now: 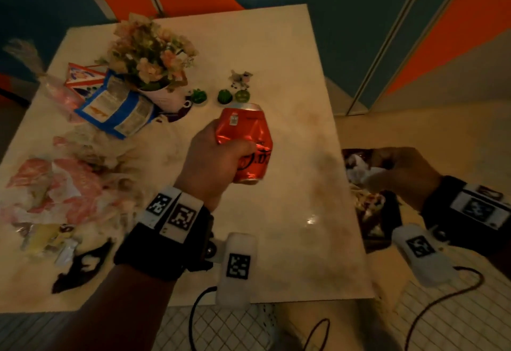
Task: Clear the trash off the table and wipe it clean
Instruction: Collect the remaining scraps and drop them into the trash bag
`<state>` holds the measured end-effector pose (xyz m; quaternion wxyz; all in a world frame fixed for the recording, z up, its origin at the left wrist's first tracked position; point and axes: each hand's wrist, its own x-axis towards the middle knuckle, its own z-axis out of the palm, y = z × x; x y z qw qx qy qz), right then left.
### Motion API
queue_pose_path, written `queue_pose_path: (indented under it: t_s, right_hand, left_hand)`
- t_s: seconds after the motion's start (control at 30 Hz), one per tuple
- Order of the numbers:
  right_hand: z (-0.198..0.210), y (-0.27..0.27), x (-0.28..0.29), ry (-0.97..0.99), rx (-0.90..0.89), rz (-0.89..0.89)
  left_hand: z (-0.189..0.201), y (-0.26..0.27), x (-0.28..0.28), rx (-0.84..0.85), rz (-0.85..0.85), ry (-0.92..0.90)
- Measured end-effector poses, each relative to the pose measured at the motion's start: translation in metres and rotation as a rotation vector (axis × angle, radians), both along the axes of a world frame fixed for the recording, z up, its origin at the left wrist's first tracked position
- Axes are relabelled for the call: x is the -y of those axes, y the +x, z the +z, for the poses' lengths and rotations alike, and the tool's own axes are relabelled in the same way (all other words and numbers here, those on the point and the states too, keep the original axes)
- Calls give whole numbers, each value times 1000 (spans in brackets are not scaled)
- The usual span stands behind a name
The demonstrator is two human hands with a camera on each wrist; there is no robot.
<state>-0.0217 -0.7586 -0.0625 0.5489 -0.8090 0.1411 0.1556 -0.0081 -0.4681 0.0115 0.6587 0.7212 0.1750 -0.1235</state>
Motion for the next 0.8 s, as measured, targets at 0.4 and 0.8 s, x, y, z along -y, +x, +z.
queue_pose_path:
  t_s: [0.4,0.8]
  right_hand:
    - [-97,-43,155,46,-407,-116]
    - [-212,52,178,-136,-514,182]
  left_hand:
    - [-97,30,251,-263,-335,187]
    - [-284,16,328,-338,-463,904]
